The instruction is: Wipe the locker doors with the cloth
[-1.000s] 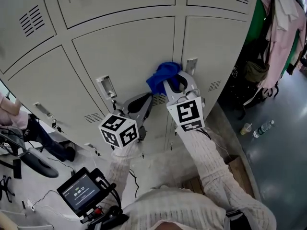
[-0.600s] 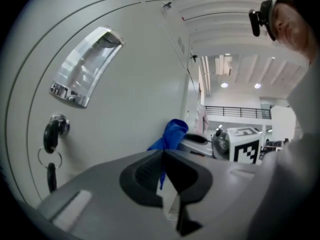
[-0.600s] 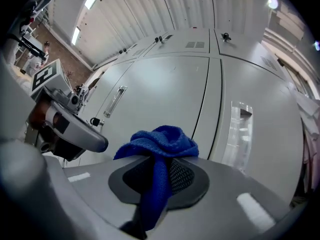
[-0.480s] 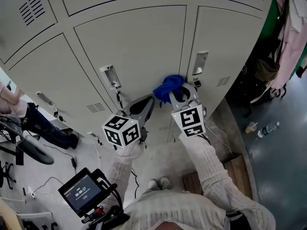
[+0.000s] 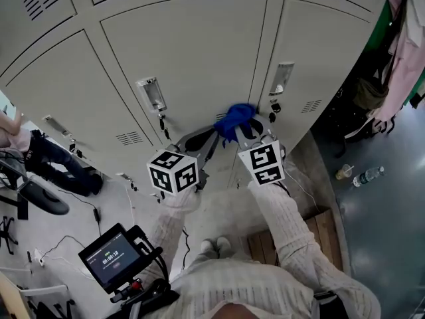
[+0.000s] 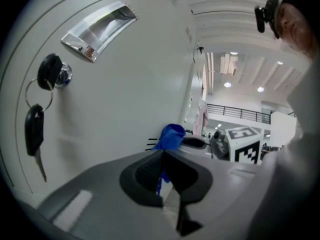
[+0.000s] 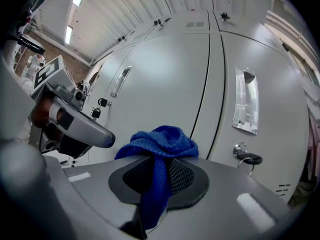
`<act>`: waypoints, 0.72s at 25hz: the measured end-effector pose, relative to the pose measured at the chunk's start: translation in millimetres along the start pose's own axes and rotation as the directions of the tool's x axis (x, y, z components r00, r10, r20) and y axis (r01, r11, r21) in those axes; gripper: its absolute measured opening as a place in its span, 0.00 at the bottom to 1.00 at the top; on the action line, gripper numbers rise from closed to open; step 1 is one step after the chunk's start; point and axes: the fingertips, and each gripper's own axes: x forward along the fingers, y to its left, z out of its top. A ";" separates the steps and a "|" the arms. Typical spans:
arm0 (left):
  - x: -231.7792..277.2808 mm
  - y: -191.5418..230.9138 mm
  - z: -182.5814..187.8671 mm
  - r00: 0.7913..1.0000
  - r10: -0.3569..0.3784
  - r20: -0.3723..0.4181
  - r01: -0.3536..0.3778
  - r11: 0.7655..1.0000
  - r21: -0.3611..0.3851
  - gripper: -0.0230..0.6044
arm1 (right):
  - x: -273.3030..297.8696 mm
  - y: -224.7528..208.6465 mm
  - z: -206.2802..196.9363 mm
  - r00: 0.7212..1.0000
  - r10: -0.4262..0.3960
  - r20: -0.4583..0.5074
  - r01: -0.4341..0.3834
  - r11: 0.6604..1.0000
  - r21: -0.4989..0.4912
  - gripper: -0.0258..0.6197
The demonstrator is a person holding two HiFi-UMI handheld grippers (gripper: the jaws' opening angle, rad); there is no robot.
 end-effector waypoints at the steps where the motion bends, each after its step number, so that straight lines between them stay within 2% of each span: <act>1: 0.1 0.8 -1.7 1.000 -0.001 -0.004 0.001 1.000 -0.002 0.04 | 0.2 1.5 -5.7 1.000 0.004 -0.024 -0.004 1.000 0.007 0.12; 5: -2.2 5.0 -10.4 1.000 -0.002 -0.026 0.002 1.000 -0.017 0.04 | 1.4 9.8 -30.3 0.994 0.018 -0.111 -0.012 0.999 0.049 0.12; 11: -0.9 1.3 -22.9 0.996 -0.007 -0.086 0.010 0.999 0.034 0.04 | 1.9 15.7 -39.5 0.989 0.025 -0.147 -0.016 0.998 0.066 0.12; 18: 0.6 -3.1 -27.8 0.993 -0.039 -0.110 0.042 0.999 0.019 0.04 | 5.3 19.9 -52.1 0.978 0.051 -0.202 -0.036 0.996 0.080 0.12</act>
